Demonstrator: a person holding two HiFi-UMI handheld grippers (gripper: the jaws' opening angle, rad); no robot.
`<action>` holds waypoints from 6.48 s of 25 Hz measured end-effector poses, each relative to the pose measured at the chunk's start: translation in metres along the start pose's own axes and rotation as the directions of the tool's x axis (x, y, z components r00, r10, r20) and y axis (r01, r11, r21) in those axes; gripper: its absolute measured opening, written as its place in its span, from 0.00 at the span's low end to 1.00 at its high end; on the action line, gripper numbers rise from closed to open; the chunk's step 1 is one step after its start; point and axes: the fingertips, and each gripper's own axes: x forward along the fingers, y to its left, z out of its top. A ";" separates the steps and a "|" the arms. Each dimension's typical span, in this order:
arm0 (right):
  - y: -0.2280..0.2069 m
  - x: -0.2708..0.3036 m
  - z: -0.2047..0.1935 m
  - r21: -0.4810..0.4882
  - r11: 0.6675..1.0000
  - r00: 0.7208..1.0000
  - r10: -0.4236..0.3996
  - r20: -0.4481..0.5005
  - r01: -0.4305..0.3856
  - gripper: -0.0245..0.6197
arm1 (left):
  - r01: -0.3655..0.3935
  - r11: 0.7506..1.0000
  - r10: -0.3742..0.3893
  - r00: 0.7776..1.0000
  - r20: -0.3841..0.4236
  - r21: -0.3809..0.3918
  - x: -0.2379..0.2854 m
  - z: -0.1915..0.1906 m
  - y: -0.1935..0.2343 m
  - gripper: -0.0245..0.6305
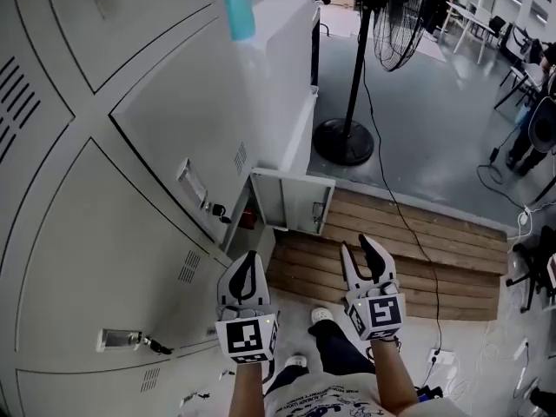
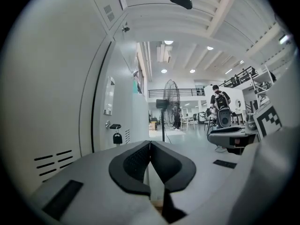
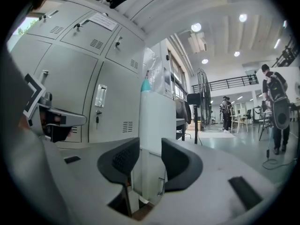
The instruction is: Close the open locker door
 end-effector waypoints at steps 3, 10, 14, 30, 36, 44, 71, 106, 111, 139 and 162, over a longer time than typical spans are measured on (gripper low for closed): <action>-0.020 0.028 0.001 0.008 1.000 1.000 0.019 -0.003 -0.019 0.26 | -0.022 1.000 0.022 1.000 -0.003 -0.002 0.027 0.003 -0.003 0.04; -0.050 0.085 -0.005 0.012 0.996 0.996 0.084 -0.029 -0.084 0.26 | -0.093 0.996 0.093 0.995 -0.022 -0.007 0.076 0.005 0.000 0.04; -0.063 0.114 -0.015 0.016 0.992 0.991 0.122 -0.048 -0.122 0.26 | -0.135 0.991 0.135 0.990 -0.034 -0.007 0.098 0.002 0.004 0.04; -0.088 0.200 -0.065 0.041 0.968 0.957 0.252 -0.141 -0.249 0.26 | -0.252 0.968 0.248 0.960 -0.129 -0.011 0.149 -0.035 0.009 0.04; -0.094 0.225 -0.084 0.026 0.963 0.947 0.269 -0.177 -0.268 0.26 | -0.278 0.961 0.275 0.948 -0.162 0.005 0.149 -0.045 0.015 0.04; -0.108 0.261 -0.102 -0.003 0.963 0.942 0.263 -0.208 -0.270 0.27 | -0.277 0.961 0.274 0.946 -0.173 0.007 0.155 -0.050 0.023 0.04; -0.097 0.265 -0.127 0.016 0.921 0.892 0.380 -0.243 -0.388 0.31 | -0.291 0.957 0.284 0.934 -0.216 -0.002 0.146 -0.073 0.022 0.04; 0.019 0.136 -0.128 -0.025 0.879 0.844 0.449 -0.293 -0.477 0.18 | -0.301 0.953 0.291 0.943 -0.162 -0.040 0.033 -0.060 0.040 0.04; 0.047 0.126 -0.127 -0.032 0.852 0.818 0.491 -0.300 -0.523 0.20 | -0.330 0.943 0.320 0.935 -0.155 -0.045 0.017 -0.058 0.051 0.04; 0.187 0.119 -0.124 -0.083 0.742 0.730 0.623 -0.281 -0.666 0.25 | -0.553 0.831 0.538 0.827 -0.163 -0.059 -0.079 -0.062 0.104 0.04; 0.257 0.151 -0.122 -0.067 0.703 0.694 0.674 -0.253 -0.708 0.24 | -0.667 0.743 0.650 0.739 -0.178 -0.060 -0.121 -0.068 0.130 0.04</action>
